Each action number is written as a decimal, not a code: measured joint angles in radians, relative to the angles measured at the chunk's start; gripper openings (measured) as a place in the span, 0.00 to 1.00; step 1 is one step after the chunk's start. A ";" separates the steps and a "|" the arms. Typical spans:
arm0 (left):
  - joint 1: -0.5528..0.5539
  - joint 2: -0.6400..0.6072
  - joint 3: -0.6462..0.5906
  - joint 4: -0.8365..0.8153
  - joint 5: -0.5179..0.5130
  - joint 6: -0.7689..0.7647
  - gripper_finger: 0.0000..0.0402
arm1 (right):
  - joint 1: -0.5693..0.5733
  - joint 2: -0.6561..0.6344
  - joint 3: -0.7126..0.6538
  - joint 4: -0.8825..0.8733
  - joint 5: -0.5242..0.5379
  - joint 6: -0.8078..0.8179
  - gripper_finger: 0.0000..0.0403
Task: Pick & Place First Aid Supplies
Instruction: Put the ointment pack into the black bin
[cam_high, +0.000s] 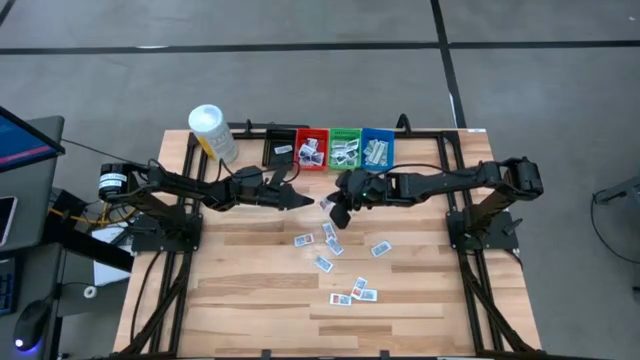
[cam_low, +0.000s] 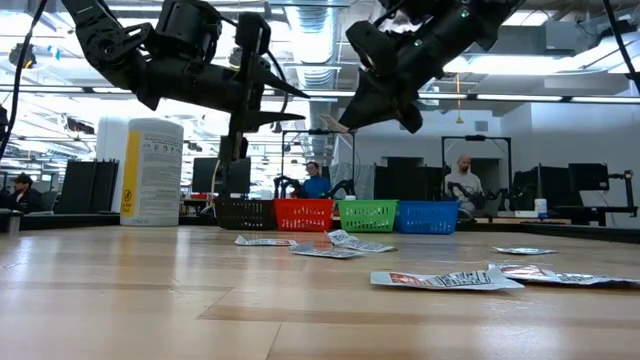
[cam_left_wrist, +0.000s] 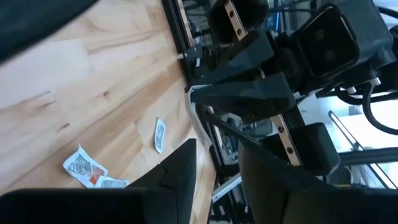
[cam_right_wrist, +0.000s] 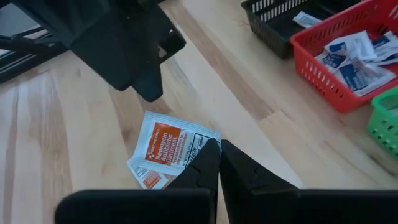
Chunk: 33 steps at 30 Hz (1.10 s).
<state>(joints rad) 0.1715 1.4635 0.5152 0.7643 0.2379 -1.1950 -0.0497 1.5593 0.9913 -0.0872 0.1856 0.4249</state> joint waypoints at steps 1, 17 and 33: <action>0.000 0.000 0.000 0.000 -0.006 0.000 0.30 | -0.003 0.000 0.000 0.003 0.000 -0.006 0.00; 0.000 0.000 0.000 0.000 -0.112 -0.027 0.34 | -0.052 0.000 0.000 0.098 0.000 -0.088 0.00; 0.001 0.000 0.060 0.006 -0.237 -0.041 0.34 | -0.071 0.000 0.000 0.139 -0.001 -0.113 0.00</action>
<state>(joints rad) 0.1722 1.4635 0.5754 0.7704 0.0013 -1.2358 -0.1206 1.5593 0.9913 0.0514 0.1844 0.3116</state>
